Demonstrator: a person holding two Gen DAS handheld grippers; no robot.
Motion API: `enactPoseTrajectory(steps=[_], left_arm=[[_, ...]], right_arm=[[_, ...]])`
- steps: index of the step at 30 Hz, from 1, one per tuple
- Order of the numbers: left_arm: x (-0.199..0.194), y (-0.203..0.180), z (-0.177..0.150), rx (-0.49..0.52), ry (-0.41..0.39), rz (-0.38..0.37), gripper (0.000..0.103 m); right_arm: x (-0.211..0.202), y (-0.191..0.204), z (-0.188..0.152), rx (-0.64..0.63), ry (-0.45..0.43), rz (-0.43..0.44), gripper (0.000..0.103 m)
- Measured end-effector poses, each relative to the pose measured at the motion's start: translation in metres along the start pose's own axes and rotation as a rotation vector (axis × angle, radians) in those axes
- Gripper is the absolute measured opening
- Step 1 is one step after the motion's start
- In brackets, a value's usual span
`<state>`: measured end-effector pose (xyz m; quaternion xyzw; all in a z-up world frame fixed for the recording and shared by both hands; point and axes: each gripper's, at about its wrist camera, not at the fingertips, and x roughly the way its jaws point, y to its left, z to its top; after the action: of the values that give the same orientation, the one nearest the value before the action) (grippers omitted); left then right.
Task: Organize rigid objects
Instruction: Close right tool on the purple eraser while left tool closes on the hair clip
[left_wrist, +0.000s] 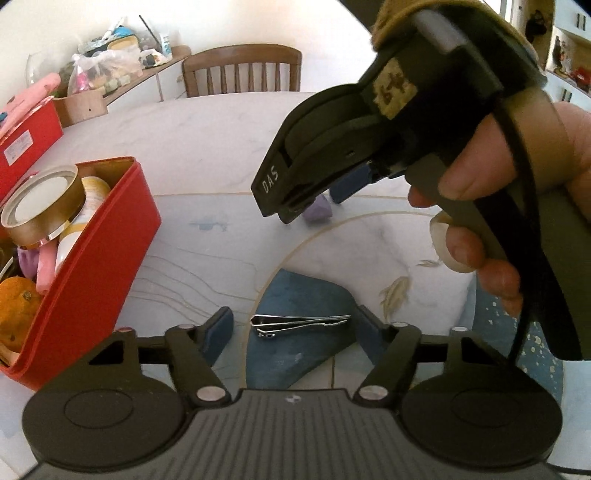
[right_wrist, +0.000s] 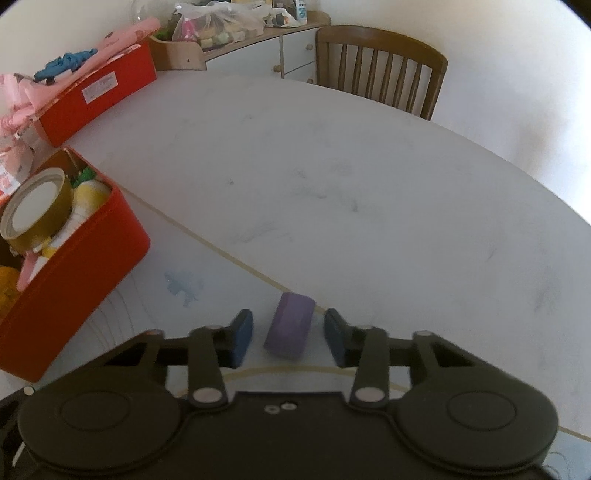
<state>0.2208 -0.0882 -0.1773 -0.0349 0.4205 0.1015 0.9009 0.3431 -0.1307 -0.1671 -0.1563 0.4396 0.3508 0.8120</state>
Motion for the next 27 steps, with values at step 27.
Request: enactPoseTrajectory(steps=[27], left_arm=[[-0.038,0.027,0.0,-0.019,0.004,-0.027,0.056]], right_arm=[[-0.072,-0.003,-0.032,0.048,-0.028,0.092,0.02]])
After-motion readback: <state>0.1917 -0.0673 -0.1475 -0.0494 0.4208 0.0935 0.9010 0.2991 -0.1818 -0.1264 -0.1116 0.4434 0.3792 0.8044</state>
